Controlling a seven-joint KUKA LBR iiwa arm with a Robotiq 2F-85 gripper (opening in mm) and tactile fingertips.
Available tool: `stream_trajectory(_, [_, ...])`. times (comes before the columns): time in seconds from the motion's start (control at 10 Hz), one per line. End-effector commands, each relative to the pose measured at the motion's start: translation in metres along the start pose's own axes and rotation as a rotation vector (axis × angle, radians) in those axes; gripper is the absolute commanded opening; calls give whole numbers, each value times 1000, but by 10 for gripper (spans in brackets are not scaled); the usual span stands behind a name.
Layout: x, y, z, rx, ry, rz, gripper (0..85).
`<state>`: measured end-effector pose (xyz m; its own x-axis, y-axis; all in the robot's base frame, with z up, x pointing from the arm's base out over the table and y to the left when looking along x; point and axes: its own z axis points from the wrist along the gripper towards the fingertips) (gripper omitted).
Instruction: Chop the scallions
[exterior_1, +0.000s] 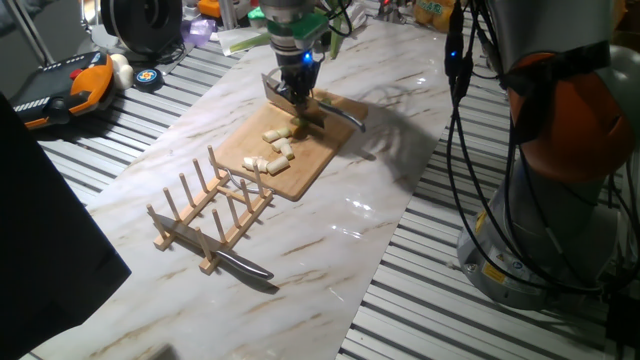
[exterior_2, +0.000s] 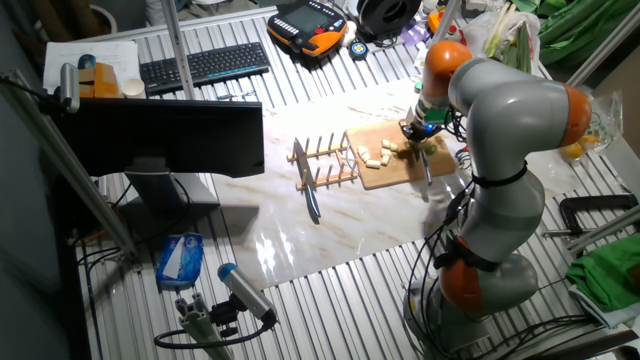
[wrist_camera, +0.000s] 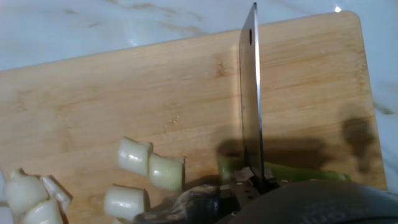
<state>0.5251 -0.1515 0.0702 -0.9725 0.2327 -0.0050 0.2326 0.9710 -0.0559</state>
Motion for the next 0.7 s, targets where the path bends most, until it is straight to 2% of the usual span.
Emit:
stream_trajectory(0.0, [-1,-2,3,-1,-2,-1,7])
stream_trajectory(0.6, [0,-1,0,-5,-1,-5,7])
